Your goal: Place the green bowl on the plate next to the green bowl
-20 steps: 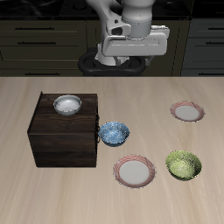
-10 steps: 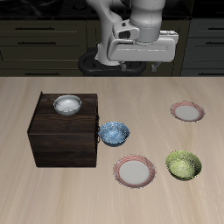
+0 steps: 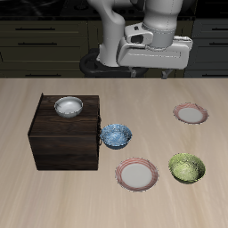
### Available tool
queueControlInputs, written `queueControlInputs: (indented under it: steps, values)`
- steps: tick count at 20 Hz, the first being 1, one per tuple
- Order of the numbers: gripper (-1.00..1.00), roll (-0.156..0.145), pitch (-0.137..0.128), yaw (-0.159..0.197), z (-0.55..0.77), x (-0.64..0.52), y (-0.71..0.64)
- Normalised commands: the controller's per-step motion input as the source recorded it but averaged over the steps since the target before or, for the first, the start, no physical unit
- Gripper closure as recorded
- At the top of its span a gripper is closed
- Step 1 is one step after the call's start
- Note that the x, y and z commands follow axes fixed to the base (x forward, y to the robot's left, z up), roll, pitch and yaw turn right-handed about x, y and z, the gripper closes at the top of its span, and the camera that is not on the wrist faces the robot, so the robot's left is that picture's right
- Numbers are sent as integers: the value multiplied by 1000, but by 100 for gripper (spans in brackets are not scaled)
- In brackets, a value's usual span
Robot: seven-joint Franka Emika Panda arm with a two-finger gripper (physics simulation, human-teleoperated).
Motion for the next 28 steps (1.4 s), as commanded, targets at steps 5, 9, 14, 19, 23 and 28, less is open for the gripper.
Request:
queueControlInputs:
  steps: [5, 9, 14, 19, 23, 28]
  values:
    - [-100, -11, -8, 7, 43, 283, 214]
    - [-100, 61, -10, -11, 87, 150, 288]
    - [-100, 38, -7, 5, 14, 184, 230]
    - [-100, 3, -11, -7, 9, 170, 124]
    - [-100, 17, -7, -5, 65, 198, 103]
    - [-100, -14, 17, -17, 13, 205, 100]
